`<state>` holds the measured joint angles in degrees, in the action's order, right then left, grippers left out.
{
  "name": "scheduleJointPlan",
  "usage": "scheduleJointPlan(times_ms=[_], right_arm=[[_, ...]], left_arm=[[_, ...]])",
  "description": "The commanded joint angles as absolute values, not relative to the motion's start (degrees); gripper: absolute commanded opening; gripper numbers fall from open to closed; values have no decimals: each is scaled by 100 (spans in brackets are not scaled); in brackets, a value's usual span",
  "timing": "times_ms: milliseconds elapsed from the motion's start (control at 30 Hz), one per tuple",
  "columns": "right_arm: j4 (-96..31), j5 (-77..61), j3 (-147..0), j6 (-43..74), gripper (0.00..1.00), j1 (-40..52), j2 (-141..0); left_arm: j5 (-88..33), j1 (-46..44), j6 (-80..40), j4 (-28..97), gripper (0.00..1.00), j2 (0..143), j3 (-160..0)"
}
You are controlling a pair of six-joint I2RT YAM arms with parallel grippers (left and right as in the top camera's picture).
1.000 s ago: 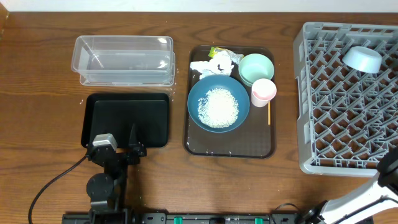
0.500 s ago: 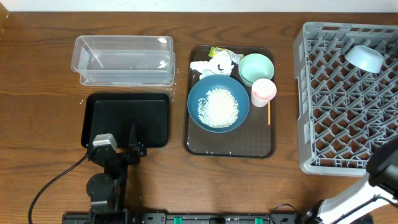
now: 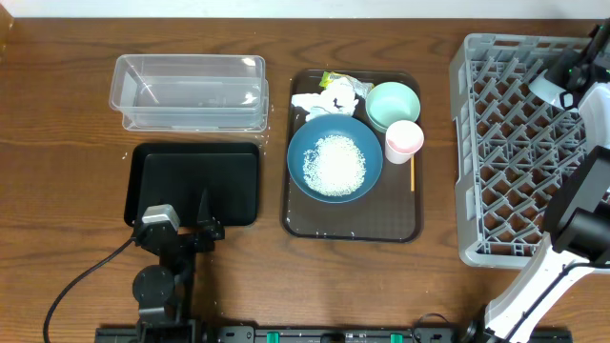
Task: Sort waste into correct bins and load items into the dishwasher rack
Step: 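Lower the light-blue bowl upside down into the rack's back corner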
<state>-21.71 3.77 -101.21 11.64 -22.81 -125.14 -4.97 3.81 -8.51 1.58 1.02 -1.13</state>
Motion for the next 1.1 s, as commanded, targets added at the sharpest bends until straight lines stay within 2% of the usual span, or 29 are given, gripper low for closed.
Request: scheduleJointPlan(times_ms=[0,367,867,1067], right_arm=[[-2423,884,-10141,1063,1,-2355,-12481],[-3175,847,-10143,1072,1,-2392,-12169],[-3601,-810,-10143,1068,1,-2386,-11924],[-3916,-764,-10141,1066,1,-2294,-11924]], left_arm=[[-578,395,-751,362,92,104,-23],[-578,395,-751,362,92,104,-23],[-578,395,-751,362,92,104,-23],[-578,395,-751,362,92,104,-23]])
